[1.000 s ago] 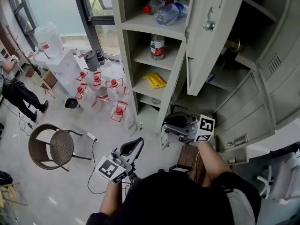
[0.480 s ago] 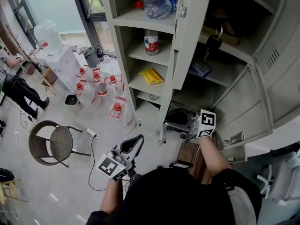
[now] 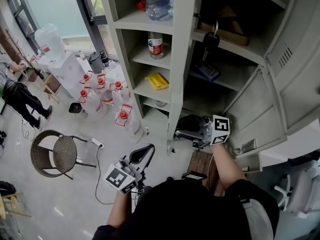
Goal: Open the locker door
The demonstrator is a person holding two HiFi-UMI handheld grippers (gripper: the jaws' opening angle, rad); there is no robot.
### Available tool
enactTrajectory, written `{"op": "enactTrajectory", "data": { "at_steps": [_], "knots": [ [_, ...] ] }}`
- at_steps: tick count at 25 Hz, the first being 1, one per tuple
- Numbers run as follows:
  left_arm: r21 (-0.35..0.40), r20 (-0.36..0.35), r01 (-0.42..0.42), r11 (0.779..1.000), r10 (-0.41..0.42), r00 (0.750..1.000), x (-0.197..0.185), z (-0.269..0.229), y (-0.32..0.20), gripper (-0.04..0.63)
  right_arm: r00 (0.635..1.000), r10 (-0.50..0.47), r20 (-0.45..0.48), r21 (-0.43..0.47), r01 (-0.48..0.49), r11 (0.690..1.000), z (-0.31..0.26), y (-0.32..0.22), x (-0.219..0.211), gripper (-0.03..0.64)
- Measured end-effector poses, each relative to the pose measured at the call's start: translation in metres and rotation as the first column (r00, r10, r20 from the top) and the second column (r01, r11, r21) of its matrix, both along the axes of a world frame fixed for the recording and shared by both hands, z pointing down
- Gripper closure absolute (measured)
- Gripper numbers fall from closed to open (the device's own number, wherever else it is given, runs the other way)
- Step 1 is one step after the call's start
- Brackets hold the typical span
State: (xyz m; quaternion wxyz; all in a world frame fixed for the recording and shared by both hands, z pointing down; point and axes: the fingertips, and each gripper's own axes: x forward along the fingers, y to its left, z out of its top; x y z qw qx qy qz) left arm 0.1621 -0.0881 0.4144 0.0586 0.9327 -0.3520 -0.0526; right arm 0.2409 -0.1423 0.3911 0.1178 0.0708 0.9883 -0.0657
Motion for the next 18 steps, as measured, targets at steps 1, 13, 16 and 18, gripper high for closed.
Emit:
{"op": "enactTrajectory", "data": {
  "at_steps": [1, 13, 16, 18],
  "knots": [
    [-0.001, 0.000, -0.002, 1.000, 0.002, 1.000, 0.002, 0.000, 0.000, 0.578, 1.000, 0.001, 0.000, -0.001, -0.001, 1.000, 0.000, 0.000, 0.002, 0.543],
    [0.006, -0.006, -0.031, 1.000, 0.031, 1.000, 0.019, 0.001, 0.002, 0.578, 1.000, -0.003, 0.008, -0.017, 0.003, 1.000, 0.002, 0.000, 0.021, 0.544],
    [0.004, -0.004, -0.038, 0.999, 0.038, 0.999, 0.020, 0.000, 0.003, 0.578, 1.000, 0.001, 0.003, -0.016, -0.001, 1.000, 0.002, 0.001, 0.025, 0.545],
    [0.007, -0.005, -0.040, 0.999, 0.040, 0.999, 0.021, -0.001, 0.003, 0.578, 1.000, 0.006, 0.001, -0.014, -0.006, 1.000, 0.001, 0.000, 0.028, 0.544]
  ]
}}
